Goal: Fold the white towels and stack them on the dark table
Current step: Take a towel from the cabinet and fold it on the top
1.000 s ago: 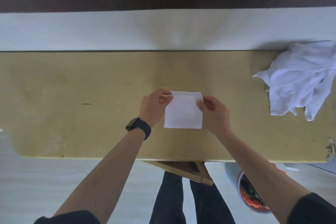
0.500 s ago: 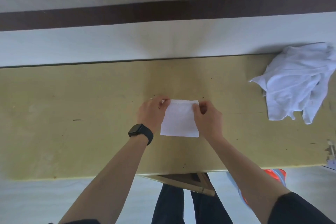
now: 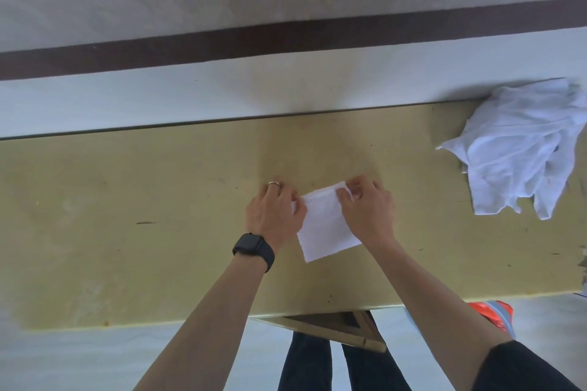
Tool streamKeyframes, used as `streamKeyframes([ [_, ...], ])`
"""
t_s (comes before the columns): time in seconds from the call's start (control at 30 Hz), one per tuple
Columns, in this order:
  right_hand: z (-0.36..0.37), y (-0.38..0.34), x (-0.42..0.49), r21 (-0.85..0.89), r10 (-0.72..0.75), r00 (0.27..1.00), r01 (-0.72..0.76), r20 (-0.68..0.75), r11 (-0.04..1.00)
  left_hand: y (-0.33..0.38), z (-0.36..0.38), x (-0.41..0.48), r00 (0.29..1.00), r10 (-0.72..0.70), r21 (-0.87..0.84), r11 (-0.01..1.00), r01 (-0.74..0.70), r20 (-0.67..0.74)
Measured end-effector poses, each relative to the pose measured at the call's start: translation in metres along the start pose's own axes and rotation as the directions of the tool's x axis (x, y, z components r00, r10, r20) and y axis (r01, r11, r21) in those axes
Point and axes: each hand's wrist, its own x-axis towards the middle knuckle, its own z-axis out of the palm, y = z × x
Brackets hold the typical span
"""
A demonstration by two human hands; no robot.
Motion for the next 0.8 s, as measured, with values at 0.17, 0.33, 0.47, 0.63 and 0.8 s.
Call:
streamKeyframes([
  [0.17,-0.015,0.002,-0.008,-0.007,-0.004,0.999,0.005,0.038,1.0,0.016,-0.005,-0.011,0.997,-0.039,0.046,0.998,0.035,0.07],
  [0.33,-0.019,0.012,-0.053,0.426,0.4,0.915,-0.385,0.057,0.819,0.044,-0.013,0.009,0.982,-0.033,-0.035,0.999,0.04,0.188],
  [0.47,-0.004,0.016,-0.082,0.494,0.563,0.816,-0.548,0.135,0.675,0.052,-0.008,0.018,0.961,-0.062,0.023,0.998,0.058,0.268],
  [0.63,0.013,0.01,-0.09,0.518,0.622,0.77,-0.594,0.144,0.615,0.051,-0.001,0.018,0.949,-0.109,0.007,0.994,0.112,0.295],
  [0.8,0.007,0.013,-0.084,0.558,0.641,0.742,-0.623,0.199,0.548,0.051,0.007,0.008,0.948,-0.156,0.033,0.988,0.153,0.276],
])
